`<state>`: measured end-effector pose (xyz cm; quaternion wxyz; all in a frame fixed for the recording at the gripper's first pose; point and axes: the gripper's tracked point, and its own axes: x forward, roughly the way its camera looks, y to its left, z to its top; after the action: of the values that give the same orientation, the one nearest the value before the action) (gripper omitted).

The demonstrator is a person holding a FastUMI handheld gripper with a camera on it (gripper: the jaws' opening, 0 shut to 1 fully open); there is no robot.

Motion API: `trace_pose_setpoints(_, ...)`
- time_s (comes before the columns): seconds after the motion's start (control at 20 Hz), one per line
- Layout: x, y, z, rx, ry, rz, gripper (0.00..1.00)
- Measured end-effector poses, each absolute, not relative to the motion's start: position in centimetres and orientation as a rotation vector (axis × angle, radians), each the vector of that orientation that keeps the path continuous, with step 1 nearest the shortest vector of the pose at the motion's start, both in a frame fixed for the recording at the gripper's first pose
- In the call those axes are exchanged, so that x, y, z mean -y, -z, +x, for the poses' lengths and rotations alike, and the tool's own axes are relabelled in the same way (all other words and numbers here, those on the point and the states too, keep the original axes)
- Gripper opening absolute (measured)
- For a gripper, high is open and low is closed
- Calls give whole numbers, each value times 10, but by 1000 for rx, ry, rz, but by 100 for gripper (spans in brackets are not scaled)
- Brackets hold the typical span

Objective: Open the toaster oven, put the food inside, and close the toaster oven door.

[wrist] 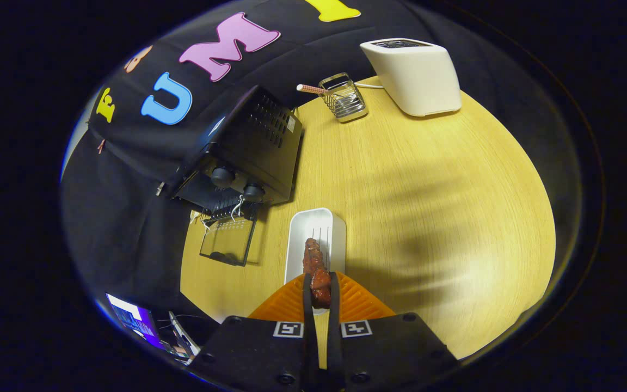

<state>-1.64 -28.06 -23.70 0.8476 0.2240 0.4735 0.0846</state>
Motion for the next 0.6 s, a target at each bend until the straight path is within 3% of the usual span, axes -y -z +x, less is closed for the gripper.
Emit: trace_pose_setpoints(0.6, 210, 173, -39, -865, -88, 547, 10)
